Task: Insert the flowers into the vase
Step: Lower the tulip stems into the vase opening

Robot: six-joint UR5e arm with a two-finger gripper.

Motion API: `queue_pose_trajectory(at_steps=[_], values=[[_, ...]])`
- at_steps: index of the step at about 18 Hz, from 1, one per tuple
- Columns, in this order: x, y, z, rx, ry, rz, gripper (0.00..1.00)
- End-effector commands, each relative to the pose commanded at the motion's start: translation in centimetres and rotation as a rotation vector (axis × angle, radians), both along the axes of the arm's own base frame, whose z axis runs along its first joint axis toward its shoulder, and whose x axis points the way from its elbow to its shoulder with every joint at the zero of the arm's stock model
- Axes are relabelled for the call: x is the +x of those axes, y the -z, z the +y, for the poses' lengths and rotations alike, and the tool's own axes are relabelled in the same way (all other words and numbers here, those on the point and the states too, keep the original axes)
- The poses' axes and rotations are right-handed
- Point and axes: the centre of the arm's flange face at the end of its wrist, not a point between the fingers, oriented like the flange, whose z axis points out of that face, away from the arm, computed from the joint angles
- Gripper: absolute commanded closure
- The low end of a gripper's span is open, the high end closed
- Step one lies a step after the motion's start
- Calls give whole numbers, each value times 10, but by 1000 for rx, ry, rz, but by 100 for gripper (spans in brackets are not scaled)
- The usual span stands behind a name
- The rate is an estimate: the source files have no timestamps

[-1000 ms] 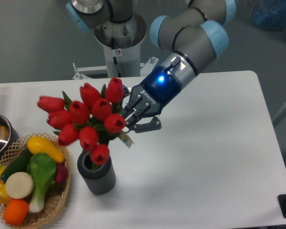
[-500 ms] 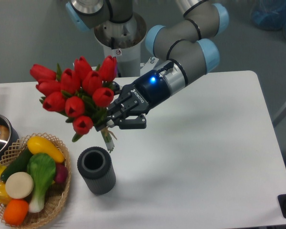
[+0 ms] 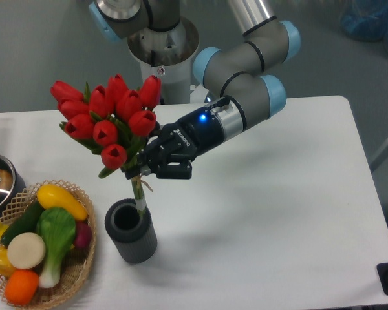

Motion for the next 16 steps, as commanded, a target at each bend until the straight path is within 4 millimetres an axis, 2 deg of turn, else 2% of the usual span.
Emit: queue_pose_trajectory(at_steps=[3,5,11,16], values=[[0,10,3,-14,5,-20,93],[-2,10,5,-19,6,-22,93],[14,9,14,-24,34,-23,93],[12,19,16,-36,34,-31,93]])
